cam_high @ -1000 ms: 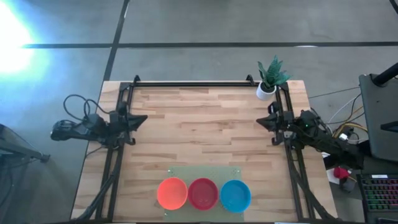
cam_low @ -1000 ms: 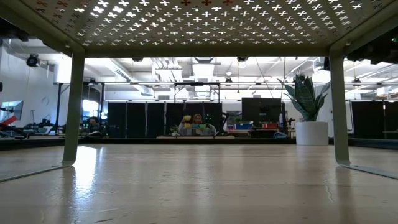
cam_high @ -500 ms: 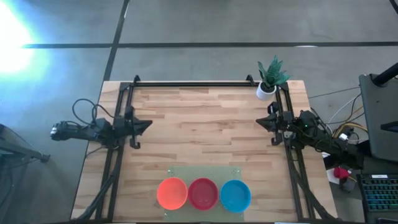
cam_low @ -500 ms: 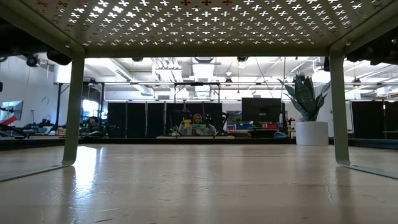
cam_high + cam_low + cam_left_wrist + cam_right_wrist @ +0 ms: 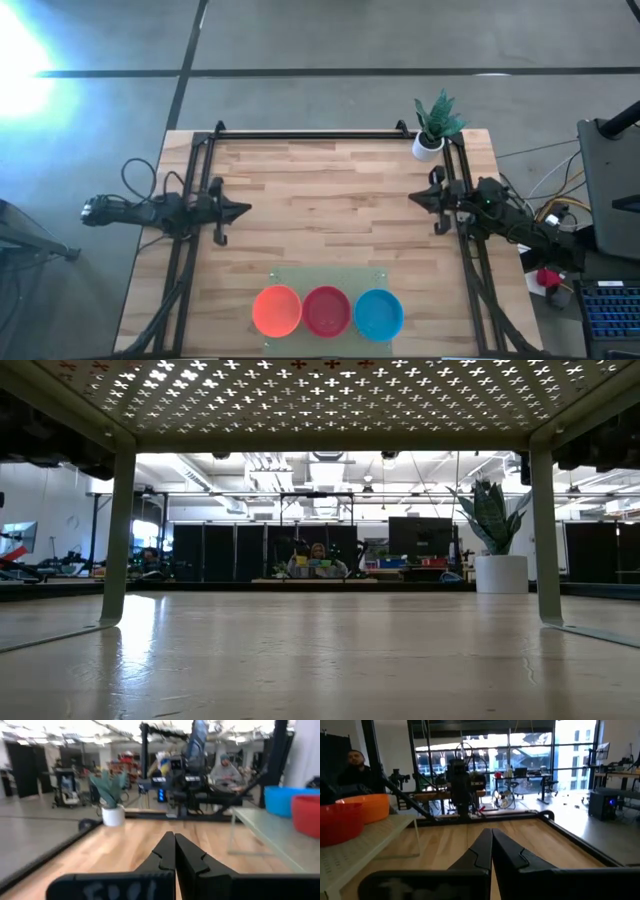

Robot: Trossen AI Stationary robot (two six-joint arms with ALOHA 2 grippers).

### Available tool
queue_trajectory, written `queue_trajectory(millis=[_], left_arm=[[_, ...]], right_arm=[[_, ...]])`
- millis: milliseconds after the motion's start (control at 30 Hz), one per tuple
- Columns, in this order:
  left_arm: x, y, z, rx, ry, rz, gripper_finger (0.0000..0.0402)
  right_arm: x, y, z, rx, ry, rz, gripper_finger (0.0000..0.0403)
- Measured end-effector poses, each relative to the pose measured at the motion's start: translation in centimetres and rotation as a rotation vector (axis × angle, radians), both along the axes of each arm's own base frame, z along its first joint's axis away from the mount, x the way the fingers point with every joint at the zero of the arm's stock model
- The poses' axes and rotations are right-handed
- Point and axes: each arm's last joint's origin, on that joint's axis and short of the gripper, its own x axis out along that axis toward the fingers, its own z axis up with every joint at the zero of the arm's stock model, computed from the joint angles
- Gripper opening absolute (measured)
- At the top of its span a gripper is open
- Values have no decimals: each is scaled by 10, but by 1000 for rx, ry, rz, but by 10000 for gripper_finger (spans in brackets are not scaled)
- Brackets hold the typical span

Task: Pick & Place Mini bowls
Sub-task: Return to Home Position

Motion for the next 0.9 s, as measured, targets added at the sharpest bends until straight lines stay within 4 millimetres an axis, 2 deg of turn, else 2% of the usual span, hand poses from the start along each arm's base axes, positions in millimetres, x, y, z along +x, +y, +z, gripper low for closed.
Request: queue_trajectory(millis=[267,900], left_arm=[[0,-1,-4,-19,40,-43,0],[1,-1,-5,-17,50,-36,0]], right_arm=[[1,0,-7,-31,68,-7,8],[1,0,-6,-25,66,-6,8]])
